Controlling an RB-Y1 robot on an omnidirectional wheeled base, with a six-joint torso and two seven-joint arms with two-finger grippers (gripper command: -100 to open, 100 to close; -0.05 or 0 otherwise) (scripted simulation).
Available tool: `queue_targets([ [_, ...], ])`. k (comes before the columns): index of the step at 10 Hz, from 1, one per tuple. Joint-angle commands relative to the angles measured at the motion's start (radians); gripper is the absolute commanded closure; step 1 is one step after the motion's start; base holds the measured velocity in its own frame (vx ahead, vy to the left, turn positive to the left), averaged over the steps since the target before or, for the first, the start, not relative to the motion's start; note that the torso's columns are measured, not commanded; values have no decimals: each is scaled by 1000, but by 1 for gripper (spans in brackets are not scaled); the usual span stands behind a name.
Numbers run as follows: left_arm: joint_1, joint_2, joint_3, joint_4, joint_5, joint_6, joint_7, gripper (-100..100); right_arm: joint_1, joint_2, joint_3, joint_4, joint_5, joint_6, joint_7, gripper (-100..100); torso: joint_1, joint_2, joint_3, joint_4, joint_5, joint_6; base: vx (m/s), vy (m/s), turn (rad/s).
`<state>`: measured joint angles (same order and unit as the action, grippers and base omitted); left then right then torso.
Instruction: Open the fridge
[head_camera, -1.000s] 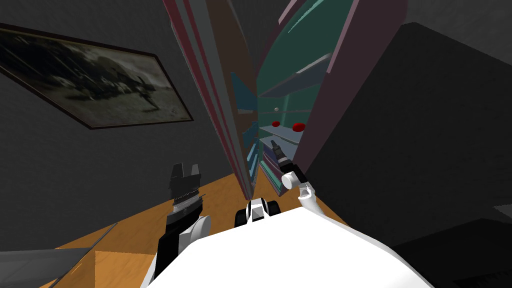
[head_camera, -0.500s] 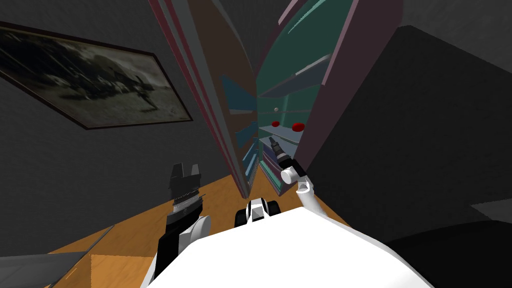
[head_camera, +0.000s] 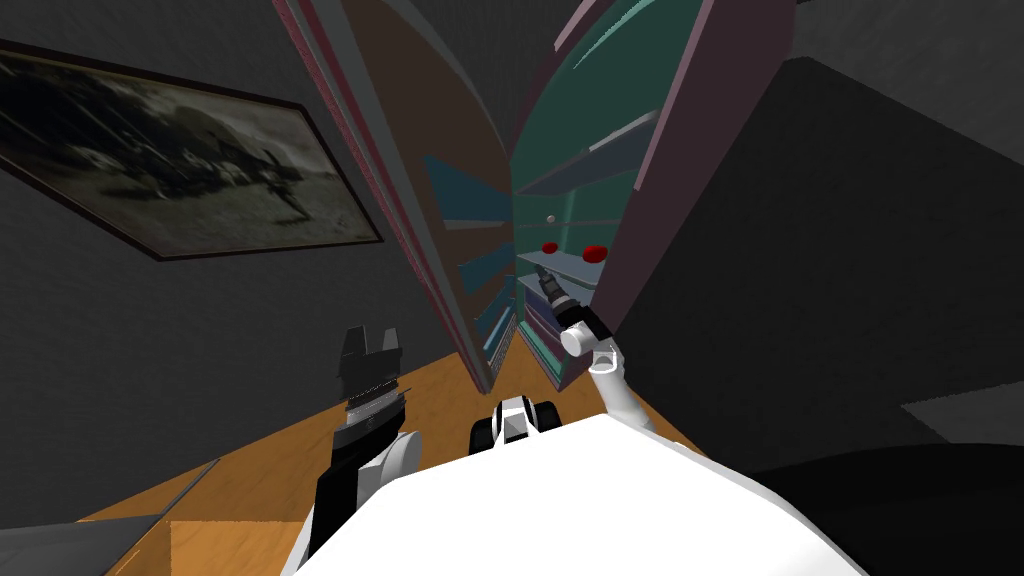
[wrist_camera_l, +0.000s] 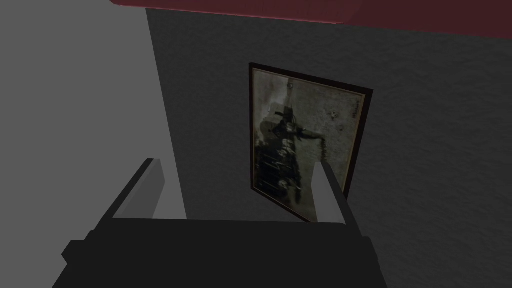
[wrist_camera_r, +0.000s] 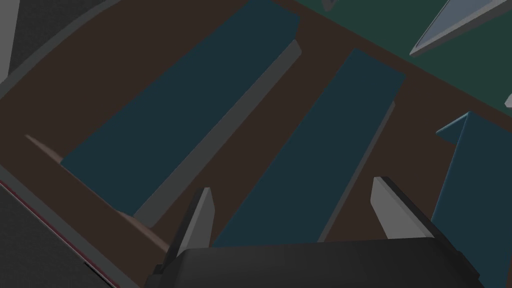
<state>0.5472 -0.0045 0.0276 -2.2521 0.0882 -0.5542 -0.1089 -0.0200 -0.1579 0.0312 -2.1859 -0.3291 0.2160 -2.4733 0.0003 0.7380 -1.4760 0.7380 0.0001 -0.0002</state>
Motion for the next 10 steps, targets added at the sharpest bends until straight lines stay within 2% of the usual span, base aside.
queue_targets([
  [1,0,0,0,0,0,0,0,0,-57,3,-19,-22,18,72,-12,-100,-1,0,0,0,0,0,-2,12,-38],
  [3,0,0,0,0,0,0,0,0,-67,3,-19,-22,18,115,-12,-100,0,0,0,0,0,0,0,13,-9],
  [4,0,0,0,0,0,0,0,0,-114,4,-38,-40,33,149,-21,-100,-1,0,0,0,0,0,-1,18,-33],
  [6,0,0,0,0,0,0,0,0,-124,4,-38,-40,33,196,-21,-100,0,0,0,0,0,0,-1,14,-9],
  [7,0,0,0,0,0,0,0,0,-172,3,-56,-59,50,226,-29,-100,-1,0,0,0,0,0,-3,16,-23],
  [9,0,0,0,0,0,0,0,0,-182,3,-56,-59,50,274,-29,-100,0,0,0,0,0,0,-1,12,-8],
  [10,0,0,0,0,0,0,0,0,-226,3,-75,-77,66,302,-35,-100,-1,0,0,0,0,0,-2,13,-19],
])
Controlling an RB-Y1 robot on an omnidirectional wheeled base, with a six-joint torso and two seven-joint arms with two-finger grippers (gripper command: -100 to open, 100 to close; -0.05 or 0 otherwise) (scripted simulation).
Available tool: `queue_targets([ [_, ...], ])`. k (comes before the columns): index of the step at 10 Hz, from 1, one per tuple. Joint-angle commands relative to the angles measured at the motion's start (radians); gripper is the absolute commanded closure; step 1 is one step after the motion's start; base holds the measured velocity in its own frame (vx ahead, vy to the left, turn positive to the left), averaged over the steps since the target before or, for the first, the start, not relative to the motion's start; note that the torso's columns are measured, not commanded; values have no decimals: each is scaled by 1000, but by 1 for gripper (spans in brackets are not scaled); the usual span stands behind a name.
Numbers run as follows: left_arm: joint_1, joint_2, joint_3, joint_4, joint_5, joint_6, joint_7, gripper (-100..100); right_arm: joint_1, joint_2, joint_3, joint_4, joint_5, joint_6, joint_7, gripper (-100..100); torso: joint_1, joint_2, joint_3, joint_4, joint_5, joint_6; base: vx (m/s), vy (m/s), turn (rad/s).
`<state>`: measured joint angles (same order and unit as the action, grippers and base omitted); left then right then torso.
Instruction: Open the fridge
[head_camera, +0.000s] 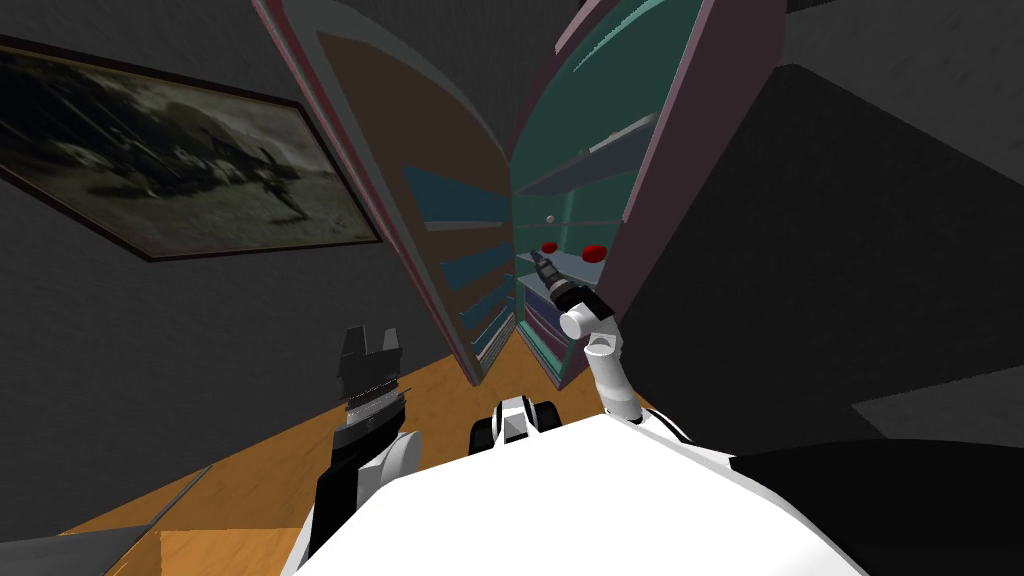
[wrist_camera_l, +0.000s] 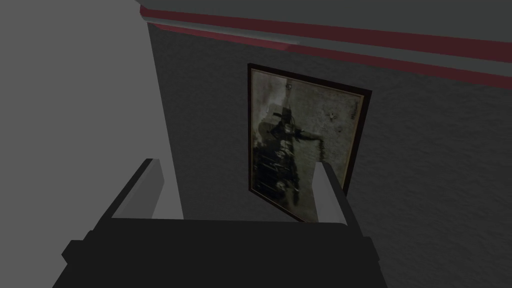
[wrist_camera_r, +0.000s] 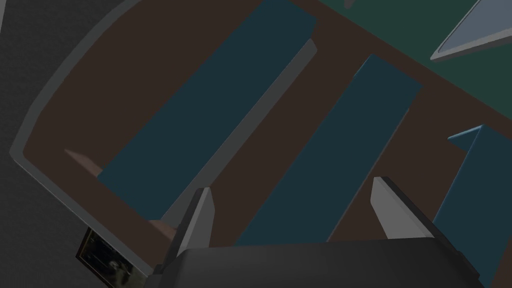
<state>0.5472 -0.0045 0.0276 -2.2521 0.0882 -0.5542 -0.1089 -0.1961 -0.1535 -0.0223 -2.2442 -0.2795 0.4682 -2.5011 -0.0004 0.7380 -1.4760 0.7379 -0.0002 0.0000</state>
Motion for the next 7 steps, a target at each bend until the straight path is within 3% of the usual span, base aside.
queue_targets([
  [1,0,0,0,0,0,0,0,0,-64,-2,-21,-19,17,76,-7,-100,0,0,0,0,0,0,-3,14,-14],
  [2,0,0,0,0,0,0,0,0,-64,-2,-21,-19,17,107,-7,-100,1,0,0,0,0,0,-1,8,3],
  [3,0,0,0,0,0,0,0,0,-107,-4,-40,-37,34,138,-11,-100,0,0,0,0,0,0,-4,16,-15],
  [5,0,0,0,0,0,0,0,0,-121,-4,-40,-37,34,188,-11,-100,1,0,0,0,0,0,-1,12,-4],
  [6,0,0,0,0,0,0,0,0,-167,-6,-60,-54,52,220,-13,-100,0,0,0,0,0,0,-1,15,-9],
  [7,0,0,0,0,0,0,0,0,-179,-6,-60,-54,52,244,-13,-100,1,0,0,0,0,0,-1,16,-4],
])
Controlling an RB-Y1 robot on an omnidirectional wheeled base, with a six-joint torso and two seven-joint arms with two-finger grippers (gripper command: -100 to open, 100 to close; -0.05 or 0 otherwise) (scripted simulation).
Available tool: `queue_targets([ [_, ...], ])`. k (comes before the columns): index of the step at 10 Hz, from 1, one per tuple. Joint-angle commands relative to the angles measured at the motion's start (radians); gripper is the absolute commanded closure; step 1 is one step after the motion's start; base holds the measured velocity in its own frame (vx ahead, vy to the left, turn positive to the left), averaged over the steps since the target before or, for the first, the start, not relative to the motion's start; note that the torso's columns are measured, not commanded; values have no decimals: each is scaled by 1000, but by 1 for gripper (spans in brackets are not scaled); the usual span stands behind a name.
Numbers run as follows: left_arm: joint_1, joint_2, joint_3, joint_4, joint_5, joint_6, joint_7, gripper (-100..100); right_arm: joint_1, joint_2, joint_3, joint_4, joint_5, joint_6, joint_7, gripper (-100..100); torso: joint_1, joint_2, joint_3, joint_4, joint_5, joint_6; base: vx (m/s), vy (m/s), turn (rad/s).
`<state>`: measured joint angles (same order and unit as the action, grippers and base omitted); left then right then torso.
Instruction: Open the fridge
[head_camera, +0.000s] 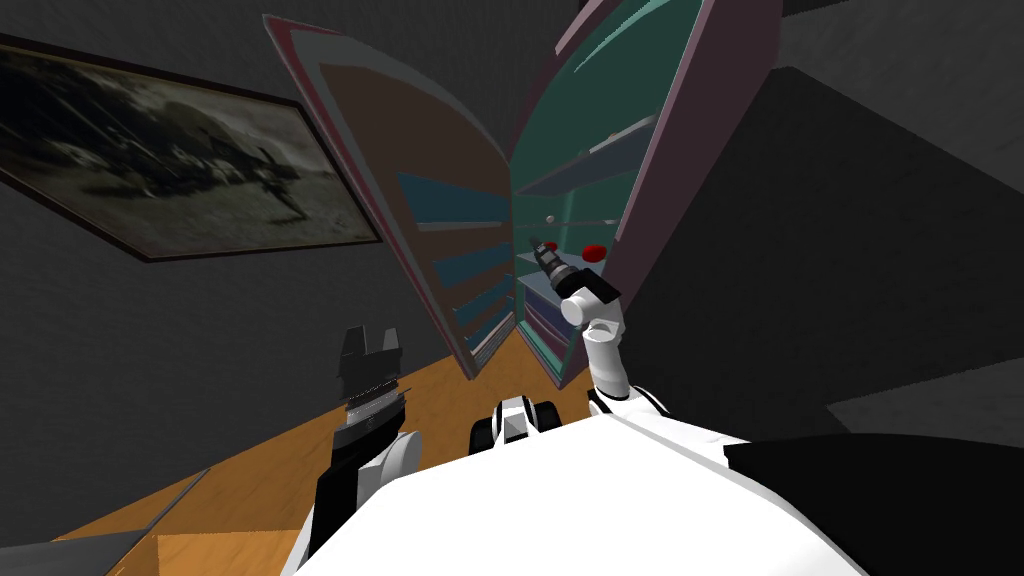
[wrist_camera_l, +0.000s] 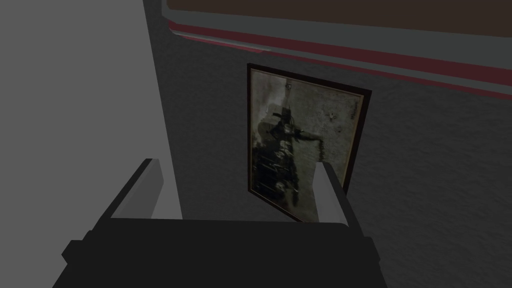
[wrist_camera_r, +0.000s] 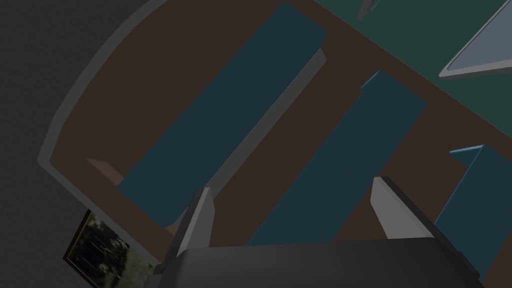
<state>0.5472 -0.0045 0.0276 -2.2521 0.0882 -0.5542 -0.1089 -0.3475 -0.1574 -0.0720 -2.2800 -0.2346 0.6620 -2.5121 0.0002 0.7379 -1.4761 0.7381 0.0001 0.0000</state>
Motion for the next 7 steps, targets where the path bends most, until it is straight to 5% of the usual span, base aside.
queue_targets([
  [1,0,0,0,0,0,0,0,0,-27,-2,-10,-18,7,74,-2,-100,0,0,0,0,0,0,-2,8,0],
  [2,0,0,0,0,0,0,0,0,-74,-5,-29,-35,25,103,-4,-100,-1,0,0,0,0,0,-4,15,-2],
  [7,0,0,0,0,0,0,0,0,-140,-8,-48,-51,44,224,-4,-100,0,0,0,0,0,0,-3,10,1],
])
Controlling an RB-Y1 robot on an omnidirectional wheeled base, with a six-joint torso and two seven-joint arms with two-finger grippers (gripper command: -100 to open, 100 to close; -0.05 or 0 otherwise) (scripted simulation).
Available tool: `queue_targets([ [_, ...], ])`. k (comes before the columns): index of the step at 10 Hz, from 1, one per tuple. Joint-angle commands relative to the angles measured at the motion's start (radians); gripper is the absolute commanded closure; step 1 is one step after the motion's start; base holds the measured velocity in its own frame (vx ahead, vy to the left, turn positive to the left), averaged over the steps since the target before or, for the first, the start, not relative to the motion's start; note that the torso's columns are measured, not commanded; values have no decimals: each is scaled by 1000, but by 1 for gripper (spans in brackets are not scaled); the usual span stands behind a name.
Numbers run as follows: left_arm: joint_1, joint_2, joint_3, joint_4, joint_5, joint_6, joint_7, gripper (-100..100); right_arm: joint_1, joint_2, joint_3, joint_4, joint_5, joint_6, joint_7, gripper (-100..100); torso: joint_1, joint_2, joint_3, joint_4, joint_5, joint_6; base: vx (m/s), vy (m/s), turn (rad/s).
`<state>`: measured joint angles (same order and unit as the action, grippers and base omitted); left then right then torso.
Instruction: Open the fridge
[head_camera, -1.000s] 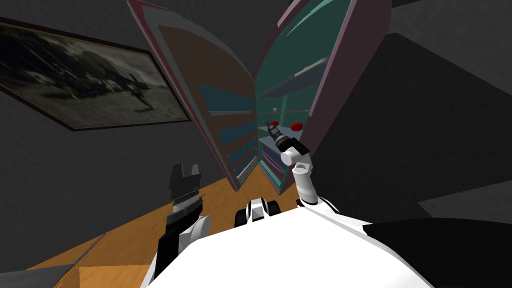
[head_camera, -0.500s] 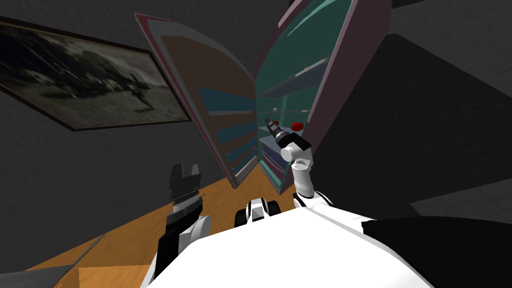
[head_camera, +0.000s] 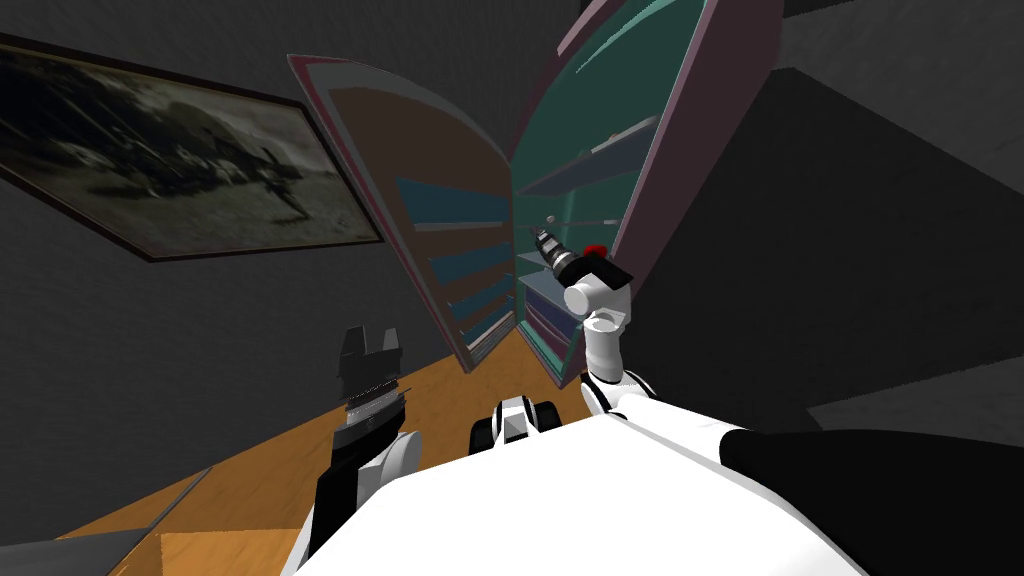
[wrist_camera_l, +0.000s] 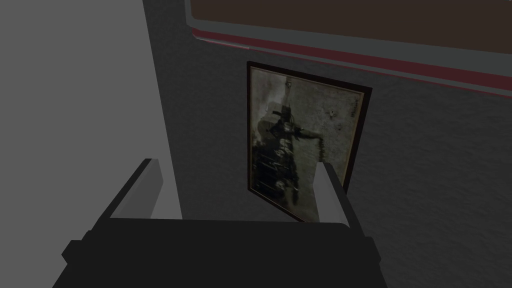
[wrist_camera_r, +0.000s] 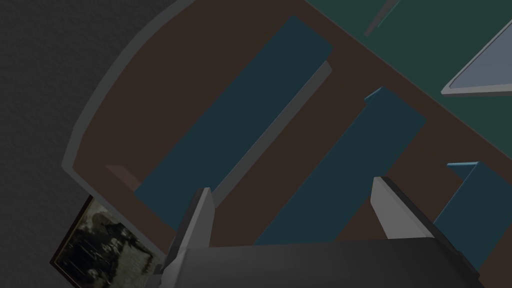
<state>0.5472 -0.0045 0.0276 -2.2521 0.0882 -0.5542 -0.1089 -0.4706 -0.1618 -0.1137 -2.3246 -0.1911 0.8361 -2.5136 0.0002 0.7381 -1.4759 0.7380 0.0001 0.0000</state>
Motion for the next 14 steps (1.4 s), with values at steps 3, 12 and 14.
queue_targets([
  [3,0,0,0,0,0,0,0,0,-71,-6,-25,-21,20,118,-3,-100,0,0,0,0,0,0,-3,7,5],
  [12,0,0,0,0,0,0,0,0,-227,-14,-81,-62,78,342,-4,-100,0,0,0,0,0,0,-4,10,11],
  [14,0,0,0,0,0,0,0,0,-275,-15,-99,-74,97,389,-6,-100,-1,0,0,0,0,0,-3,5,17],
])
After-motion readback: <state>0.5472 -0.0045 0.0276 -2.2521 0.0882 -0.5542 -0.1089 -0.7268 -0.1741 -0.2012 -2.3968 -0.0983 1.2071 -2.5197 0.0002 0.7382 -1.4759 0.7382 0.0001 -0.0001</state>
